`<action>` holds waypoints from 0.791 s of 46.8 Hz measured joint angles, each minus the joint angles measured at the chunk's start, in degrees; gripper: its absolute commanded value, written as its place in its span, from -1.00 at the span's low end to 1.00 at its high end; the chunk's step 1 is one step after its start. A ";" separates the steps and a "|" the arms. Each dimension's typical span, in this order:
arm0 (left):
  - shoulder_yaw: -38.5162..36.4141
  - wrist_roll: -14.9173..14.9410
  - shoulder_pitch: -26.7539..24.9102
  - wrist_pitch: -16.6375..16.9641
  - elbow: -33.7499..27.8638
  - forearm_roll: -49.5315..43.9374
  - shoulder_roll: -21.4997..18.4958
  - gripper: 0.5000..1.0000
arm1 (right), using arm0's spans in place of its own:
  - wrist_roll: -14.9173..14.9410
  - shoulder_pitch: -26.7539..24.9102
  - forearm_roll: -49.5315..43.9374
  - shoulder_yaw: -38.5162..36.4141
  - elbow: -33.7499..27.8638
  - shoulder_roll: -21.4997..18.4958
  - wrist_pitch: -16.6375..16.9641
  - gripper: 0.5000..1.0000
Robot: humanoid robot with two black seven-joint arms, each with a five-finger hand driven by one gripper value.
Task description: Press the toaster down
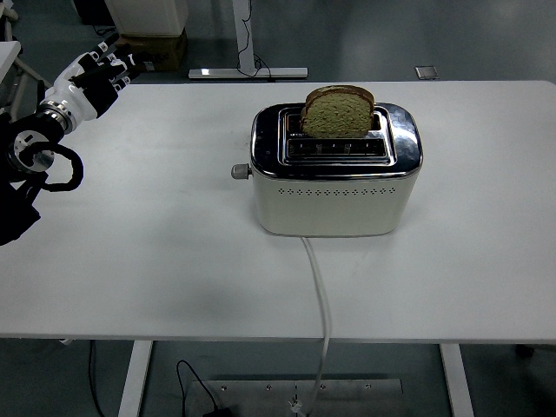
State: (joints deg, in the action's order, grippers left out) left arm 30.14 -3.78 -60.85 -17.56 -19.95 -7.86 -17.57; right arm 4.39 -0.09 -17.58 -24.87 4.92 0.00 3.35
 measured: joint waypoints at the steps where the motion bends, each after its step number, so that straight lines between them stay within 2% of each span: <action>1: 0.00 0.00 0.00 0.00 0.00 0.14 0.01 1.00 | 0.00 0.00 0.00 0.00 0.00 0.00 0.00 0.99; 10: 0.03 -1.26 0.28 -0.01 0.00 0.92 0.92 1.00 | 0.00 0.00 0.00 0.00 0.00 0.00 0.00 0.99; 37: 0.10 -1.41 0.47 0.00 -0.10 0.51 2.02 1.00 | 0.00 0.00 0.00 0.00 0.00 0.00 -0.01 0.99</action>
State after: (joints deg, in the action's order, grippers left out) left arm 30.24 -5.20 -60.38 -17.56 -20.05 -7.34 -15.55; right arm 4.39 -0.09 -17.58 -24.87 4.92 0.00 3.35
